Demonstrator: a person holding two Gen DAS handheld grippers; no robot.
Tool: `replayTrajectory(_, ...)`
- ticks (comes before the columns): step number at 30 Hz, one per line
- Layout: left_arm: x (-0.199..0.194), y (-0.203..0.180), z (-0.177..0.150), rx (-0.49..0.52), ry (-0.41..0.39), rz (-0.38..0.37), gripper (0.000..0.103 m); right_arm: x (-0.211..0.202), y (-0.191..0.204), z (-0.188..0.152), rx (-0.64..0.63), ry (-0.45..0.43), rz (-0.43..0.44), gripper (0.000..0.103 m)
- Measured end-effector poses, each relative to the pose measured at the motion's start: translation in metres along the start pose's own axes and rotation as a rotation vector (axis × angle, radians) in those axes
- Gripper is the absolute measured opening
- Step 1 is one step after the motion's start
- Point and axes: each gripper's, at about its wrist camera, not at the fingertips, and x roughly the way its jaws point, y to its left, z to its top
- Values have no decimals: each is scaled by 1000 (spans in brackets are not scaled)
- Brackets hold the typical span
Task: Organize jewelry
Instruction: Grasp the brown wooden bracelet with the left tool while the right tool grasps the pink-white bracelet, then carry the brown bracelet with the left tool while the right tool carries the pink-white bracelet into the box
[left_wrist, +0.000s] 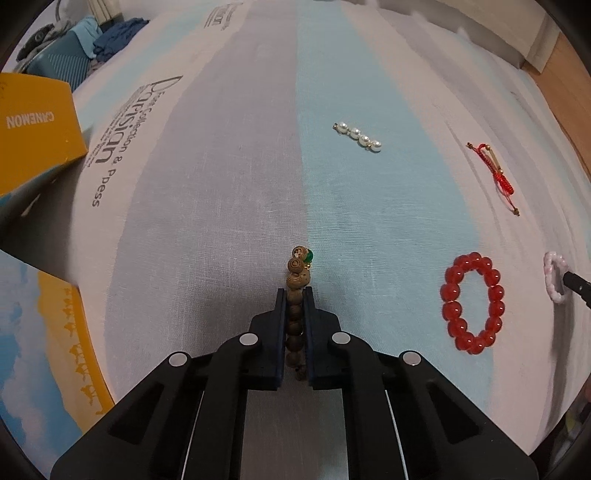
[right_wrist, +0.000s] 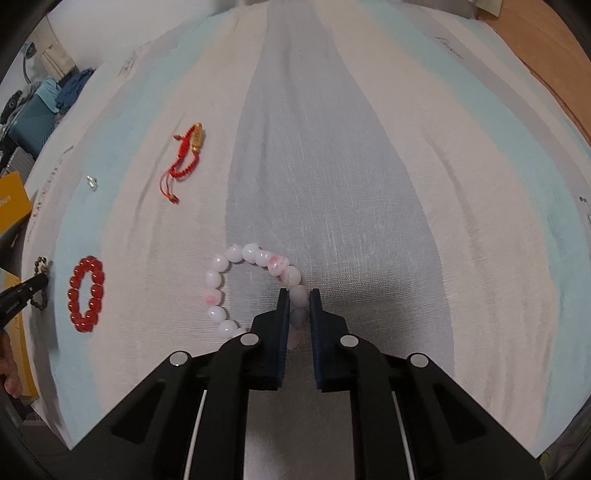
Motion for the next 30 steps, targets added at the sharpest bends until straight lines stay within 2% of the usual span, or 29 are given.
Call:
replayTrajectory(11, -24, -5, -2, 4, -27, -4, 7, -29, 0, -4, -9, -65, 37, 10)
replayTrajectory(30, -74, 3, -22, 0, -67, 1, 7, -76, 3, -21, -16, -122, 44, 10)
